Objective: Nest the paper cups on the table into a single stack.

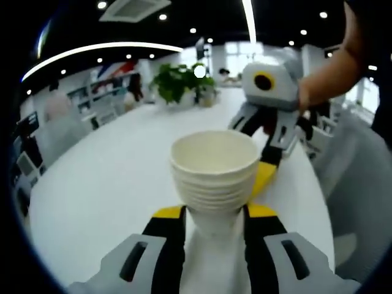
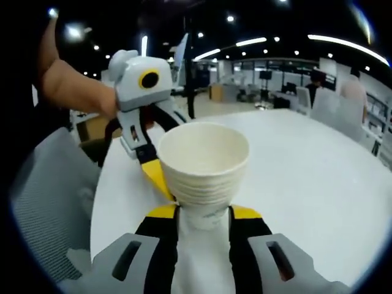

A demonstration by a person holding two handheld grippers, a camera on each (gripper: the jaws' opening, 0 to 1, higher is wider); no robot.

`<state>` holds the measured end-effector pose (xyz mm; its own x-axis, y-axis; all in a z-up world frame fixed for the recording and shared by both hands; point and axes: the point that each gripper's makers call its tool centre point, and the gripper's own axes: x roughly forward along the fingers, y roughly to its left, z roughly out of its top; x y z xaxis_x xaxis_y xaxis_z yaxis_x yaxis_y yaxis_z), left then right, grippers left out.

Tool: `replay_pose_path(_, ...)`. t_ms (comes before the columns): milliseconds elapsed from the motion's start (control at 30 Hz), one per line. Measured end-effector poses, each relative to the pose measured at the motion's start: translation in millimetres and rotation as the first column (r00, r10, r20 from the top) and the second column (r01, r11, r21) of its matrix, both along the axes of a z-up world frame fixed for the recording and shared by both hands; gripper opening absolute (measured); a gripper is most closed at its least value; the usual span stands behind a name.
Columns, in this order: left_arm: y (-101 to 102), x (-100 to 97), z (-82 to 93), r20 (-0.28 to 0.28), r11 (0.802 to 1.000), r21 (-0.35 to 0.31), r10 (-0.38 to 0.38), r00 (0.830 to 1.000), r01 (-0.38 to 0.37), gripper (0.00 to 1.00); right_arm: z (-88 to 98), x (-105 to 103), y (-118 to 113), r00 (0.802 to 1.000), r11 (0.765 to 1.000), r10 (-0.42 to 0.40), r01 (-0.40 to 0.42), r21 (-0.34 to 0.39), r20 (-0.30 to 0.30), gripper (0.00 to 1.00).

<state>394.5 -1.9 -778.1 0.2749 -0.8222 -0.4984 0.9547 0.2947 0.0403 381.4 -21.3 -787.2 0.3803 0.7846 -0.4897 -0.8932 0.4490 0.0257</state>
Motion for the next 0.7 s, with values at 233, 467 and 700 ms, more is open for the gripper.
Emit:
replay_pose_path(233,-7,40.1,10.0,-0.002,1.0,-0.005,-0.015,1.0,0.015,0.36,11.2,42,-9,1.0,0.999,0.022,-0.022,-0.028,0.009,0.27)
replay_pose_path(467,-11,82.1,15.2,-0.001,1.0,-0.014,0.006,1.0,-0.006,0.36,16.4,85,-12,1.0,0.999,0.022,-0.022,-0.043,0.01,0.26)
replay_pose_path(700,-9,113.6,15.2,-0.013,1.0,-0.005,0.007,1.0,-0.007,0.36,15.9,119,-11,1.0,0.999,0.015,-0.016,-0.043,-0.005,0.26)
